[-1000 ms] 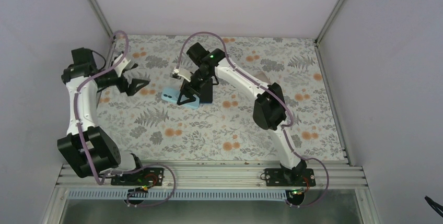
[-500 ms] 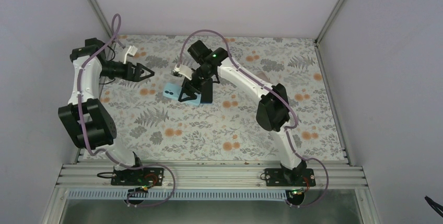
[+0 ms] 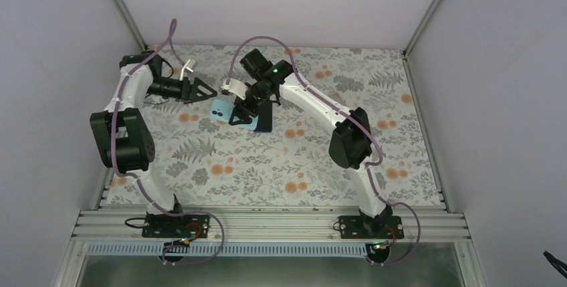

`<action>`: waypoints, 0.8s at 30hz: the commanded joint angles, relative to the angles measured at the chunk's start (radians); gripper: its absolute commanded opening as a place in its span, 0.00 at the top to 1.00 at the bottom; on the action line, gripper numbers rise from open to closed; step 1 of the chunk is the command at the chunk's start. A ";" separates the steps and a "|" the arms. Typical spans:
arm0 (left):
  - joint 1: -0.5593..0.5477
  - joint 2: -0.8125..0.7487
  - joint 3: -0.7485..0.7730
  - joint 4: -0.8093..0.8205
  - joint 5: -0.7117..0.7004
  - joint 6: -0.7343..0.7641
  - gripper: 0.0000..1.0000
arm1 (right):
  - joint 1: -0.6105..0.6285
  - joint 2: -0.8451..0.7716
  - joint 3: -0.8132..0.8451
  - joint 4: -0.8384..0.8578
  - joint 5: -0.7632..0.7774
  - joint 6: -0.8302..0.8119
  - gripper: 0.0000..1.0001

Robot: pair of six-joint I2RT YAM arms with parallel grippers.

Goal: Take the phone out of the phone case
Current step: Pick up the phone at the center of the board.

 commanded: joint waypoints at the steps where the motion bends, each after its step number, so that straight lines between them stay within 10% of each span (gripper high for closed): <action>1: -0.041 0.033 0.035 -0.013 0.050 -0.037 0.00 | -0.006 -0.058 0.019 0.063 0.026 -0.021 0.47; 24: -0.135 0.151 0.062 -0.011 0.114 -0.097 0.20 | -0.015 -0.081 -0.043 0.170 0.187 -0.041 0.48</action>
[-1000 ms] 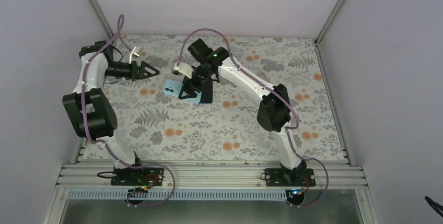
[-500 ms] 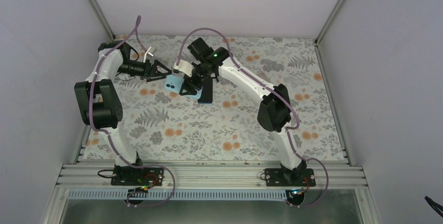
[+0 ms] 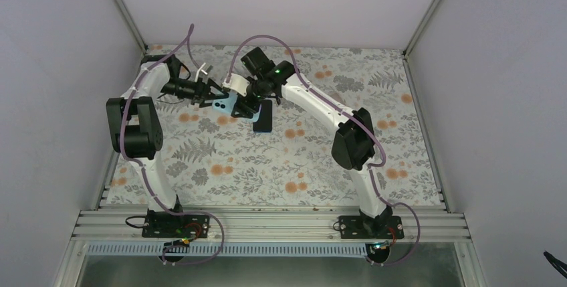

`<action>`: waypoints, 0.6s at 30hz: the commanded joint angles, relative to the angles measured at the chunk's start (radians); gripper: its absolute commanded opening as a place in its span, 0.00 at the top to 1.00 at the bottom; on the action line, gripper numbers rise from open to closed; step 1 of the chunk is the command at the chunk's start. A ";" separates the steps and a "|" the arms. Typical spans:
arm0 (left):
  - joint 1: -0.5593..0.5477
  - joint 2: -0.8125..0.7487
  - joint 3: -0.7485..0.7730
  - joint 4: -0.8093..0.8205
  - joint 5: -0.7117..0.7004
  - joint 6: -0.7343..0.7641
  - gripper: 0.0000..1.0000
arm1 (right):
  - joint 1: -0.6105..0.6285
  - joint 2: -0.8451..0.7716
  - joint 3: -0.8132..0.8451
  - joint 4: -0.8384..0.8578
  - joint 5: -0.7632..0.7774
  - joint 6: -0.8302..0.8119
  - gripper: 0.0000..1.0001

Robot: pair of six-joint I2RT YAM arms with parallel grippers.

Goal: Take the phone out of the phone case
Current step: Pick up the phone at the center of the board.

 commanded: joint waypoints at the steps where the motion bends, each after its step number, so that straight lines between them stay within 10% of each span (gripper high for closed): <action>1: -0.027 -0.007 0.018 -0.005 0.038 -0.022 0.21 | -0.017 -0.044 0.001 0.072 0.019 -0.011 0.48; 18: -0.038 0.023 0.028 -0.013 0.071 -0.034 0.70 | -0.019 -0.040 -0.004 0.096 0.044 -0.012 0.49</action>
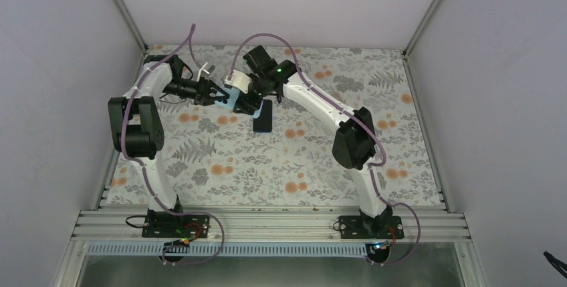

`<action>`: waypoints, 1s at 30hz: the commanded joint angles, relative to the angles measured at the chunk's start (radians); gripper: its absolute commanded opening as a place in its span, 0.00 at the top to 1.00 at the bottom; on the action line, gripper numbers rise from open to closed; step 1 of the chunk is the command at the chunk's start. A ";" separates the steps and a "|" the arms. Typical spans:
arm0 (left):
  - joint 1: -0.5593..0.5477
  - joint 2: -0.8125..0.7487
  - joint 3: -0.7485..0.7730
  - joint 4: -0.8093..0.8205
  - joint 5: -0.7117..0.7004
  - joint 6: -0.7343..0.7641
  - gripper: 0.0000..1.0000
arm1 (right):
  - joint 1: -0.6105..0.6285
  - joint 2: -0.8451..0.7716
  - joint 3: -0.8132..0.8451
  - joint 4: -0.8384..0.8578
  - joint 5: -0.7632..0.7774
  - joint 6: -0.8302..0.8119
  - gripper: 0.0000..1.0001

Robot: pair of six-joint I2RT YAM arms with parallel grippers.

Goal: Take the phone out of the phone case
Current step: Pick up the phone at the center of the board.

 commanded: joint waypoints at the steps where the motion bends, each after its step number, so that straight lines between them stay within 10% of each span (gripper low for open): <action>1: -0.010 0.017 0.028 -0.007 0.028 -0.003 0.80 | -0.006 -0.041 0.003 0.059 -0.008 -0.010 0.49; 10: -0.022 -0.003 0.041 -0.010 0.025 0.022 0.98 | -0.006 -0.053 0.003 0.051 -0.015 -0.011 0.46; 15: -0.030 -0.030 0.078 -0.009 0.026 0.063 0.98 | -0.006 -0.071 -0.019 0.023 -0.020 -0.020 0.02; 30: -0.064 -0.242 0.160 0.011 -0.236 0.582 0.98 | -0.086 -0.369 -0.284 -0.041 -0.256 -0.144 0.00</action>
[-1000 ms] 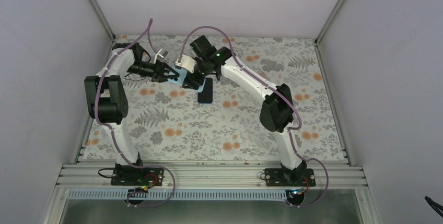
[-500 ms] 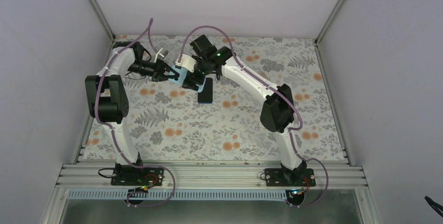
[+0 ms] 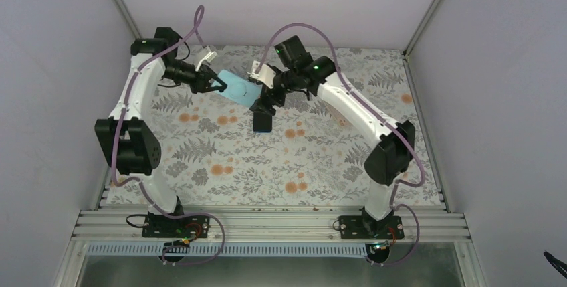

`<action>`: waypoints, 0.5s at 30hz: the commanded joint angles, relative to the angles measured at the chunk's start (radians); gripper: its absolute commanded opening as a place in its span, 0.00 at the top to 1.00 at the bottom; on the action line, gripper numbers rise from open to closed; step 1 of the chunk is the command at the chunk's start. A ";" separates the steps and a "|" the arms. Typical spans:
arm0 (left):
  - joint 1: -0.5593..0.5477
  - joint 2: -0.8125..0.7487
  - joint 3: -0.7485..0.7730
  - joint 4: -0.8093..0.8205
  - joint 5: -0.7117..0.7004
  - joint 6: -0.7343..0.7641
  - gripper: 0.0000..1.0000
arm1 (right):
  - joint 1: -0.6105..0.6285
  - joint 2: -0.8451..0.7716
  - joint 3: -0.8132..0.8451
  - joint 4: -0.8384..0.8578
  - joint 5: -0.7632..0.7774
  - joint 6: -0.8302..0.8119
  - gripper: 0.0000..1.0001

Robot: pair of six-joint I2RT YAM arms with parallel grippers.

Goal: Take the phone out of the phone case
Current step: Pick up the phone at the center of the board, then adjust the phone.

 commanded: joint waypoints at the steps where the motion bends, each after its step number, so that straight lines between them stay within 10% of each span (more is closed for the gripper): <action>1: -0.005 -0.107 -0.043 0.030 -0.009 0.258 0.98 | -0.018 -0.080 -0.081 -0.045 -0.125 -0.088 0.00; 15: -0.024 -0.287 -0.165 0.010 0.130 0.484 0.98 | -0.090 -0.057 -0.082 0.046 -0.243 -0.143 0.13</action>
